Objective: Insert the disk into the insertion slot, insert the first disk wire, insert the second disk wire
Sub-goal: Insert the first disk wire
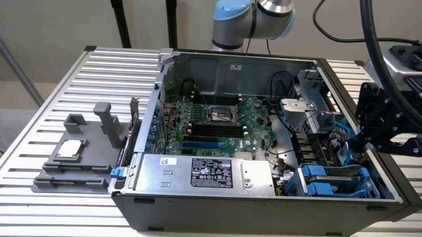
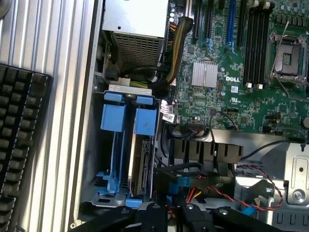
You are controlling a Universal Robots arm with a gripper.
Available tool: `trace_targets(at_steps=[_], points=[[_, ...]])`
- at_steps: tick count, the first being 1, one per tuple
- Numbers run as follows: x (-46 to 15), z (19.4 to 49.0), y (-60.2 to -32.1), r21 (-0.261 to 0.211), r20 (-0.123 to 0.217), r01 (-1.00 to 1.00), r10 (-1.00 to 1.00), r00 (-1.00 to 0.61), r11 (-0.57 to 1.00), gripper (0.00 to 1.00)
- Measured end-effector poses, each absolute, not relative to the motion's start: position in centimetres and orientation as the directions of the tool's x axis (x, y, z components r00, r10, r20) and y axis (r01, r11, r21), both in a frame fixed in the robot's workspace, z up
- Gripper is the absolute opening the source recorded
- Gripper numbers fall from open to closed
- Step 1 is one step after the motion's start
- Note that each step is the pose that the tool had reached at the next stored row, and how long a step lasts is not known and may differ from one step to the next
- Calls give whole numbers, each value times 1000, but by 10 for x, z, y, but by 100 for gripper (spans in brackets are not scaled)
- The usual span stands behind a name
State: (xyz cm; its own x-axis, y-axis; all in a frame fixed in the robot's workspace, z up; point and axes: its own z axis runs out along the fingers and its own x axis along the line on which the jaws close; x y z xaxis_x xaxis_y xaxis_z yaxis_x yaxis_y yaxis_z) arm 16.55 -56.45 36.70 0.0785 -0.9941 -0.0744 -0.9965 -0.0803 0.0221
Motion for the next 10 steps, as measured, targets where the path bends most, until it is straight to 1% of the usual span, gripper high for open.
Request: trace_targets(at_steps=[4,6,7,8,9,10], points=[[162,361,-564,22,-74,-996,-994,85,-87,19],[160,359,-563,22,-75,-996,-993,87,-89,21],[160,359,-562,22,-74,-996,-993,89,-91,27],[159,359,-561,22,-74,-996,-993,90,-92,27],[159,358,-561,22,-74,-995,-993,91,-93,34],[158,358,-561,22,-74,-995,-993,94,-95,34]])
